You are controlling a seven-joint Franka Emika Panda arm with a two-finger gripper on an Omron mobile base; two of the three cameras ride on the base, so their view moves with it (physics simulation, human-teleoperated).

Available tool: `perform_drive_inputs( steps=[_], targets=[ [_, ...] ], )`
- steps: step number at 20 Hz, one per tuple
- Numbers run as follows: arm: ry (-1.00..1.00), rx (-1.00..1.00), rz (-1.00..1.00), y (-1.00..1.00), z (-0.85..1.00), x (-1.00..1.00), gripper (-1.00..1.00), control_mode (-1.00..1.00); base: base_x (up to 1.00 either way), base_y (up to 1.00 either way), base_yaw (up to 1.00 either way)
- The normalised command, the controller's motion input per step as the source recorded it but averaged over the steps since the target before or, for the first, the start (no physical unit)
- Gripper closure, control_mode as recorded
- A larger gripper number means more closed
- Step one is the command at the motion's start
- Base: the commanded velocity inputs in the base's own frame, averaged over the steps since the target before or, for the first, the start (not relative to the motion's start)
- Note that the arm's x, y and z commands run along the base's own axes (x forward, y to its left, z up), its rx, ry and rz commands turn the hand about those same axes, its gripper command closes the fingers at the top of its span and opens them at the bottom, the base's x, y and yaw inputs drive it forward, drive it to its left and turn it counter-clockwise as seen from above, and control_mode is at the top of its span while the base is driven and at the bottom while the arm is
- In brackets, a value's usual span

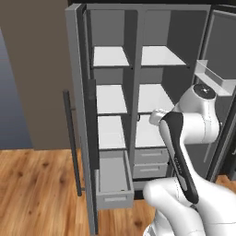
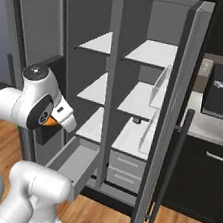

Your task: Take the lime and carrot from the fridge shelf and place them in the freezer drawer to begin freezing them.

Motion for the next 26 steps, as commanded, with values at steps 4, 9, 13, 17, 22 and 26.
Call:
perform_drive_inputs(
  steps=[4,9,13,17,22,26],
  targets=[
    [0.00,0.00,0.00,0.00,0.00,0.00,1.00,1.00,0.00,0.00,0.16],
    [0.00,0.00,0.00,0.00,0.00,0.00,1.00,1.00,0.00,0.00,0.16],
    [0.02,0.00,0.04,0.00,-0.10,0.04,1.00,-1.00,0.01,0.00,0.12],
    [0.09,0.00,0.08,-0.01,-0.35,0.55,1.00,-1.00,0.00,0.00,0.00],
    [0.17,0.00,0.08,-0.07,-0.42,0.81,1.00,-1.00,0.00,0.00,0.00],
    [0.16,0.00,0.17,-0.16,-0.55,0.68,1.00,-1.00,0.00,0.00,0.00]
  ],
)
